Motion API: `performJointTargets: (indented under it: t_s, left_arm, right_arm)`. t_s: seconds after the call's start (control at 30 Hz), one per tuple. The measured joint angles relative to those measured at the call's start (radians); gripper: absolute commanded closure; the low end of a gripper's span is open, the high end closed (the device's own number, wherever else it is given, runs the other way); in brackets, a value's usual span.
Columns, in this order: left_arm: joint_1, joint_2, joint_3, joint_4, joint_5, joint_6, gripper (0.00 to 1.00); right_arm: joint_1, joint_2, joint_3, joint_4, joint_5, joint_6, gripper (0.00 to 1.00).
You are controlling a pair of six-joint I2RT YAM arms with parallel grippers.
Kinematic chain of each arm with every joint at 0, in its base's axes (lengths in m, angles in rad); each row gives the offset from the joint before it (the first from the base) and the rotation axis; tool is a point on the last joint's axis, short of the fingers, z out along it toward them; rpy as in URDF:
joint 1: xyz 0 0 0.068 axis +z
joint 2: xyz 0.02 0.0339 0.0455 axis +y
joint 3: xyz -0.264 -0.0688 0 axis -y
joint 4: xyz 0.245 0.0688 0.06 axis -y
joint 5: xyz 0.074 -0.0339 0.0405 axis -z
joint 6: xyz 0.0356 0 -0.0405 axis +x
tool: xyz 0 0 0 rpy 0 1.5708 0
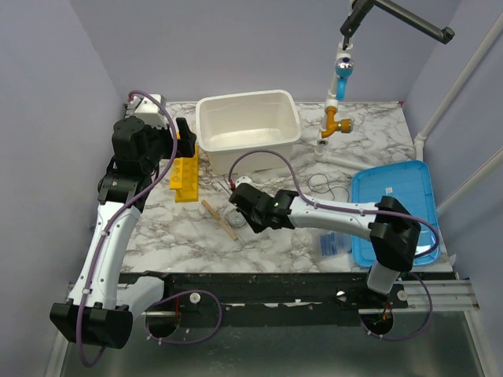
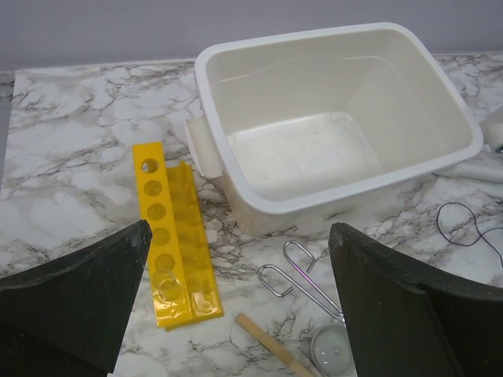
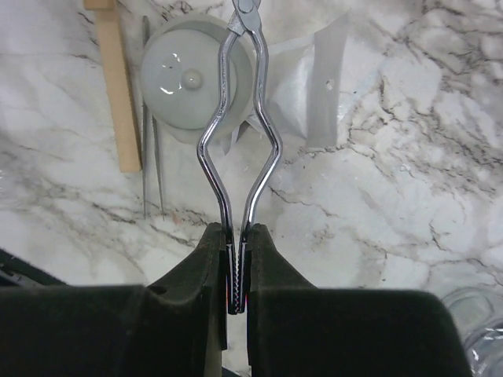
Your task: Organize the chemistry lab equipment
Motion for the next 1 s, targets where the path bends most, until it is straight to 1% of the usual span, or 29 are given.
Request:
performJointTargets:
  t_s: [0.27,0.43,0.57,0.73,0.83,1.0]
  left_arm:
    - [-0.016,-0.102,-0.069,0.076,0.1,0.059,0.01]
    - [-0.019,-0.141,-0.093,0.122,0.111,0.076,0.02]
    - [-0.019,-0.16,-0.108,0.137,0.053,0.069,0.01]
    - [-0.019,-0.158,-0.109,0.137,-0.017,0.053,0.01]
    - [-0.019,-0.157,-0.109,0.137,-0.033,0.047,0.02]
    - [-0.019,-0.157,-0.109,0.135,-0.054,0.043,0.01]
  right_arm:
    - [0.0,-0.251,-0.023,0.005,0.002,-0.046,0.99]
    - [0.0,-0.315,-0.005,-0.005,0.023,-0.073,0.99]
    - [0.0,-0.325,0.037,-0.03,0.052,-0.098,0.99]
    - [-0.033,-0.309,0.123,-0.032,0.083,-0.159,0.99]
    - [-0.091,-0.27,0.183,0.001,0.057,-0.218,0.99]
    - [-0.236,-0.156,0.309,0.043,-0.047,-0.328,0.99]
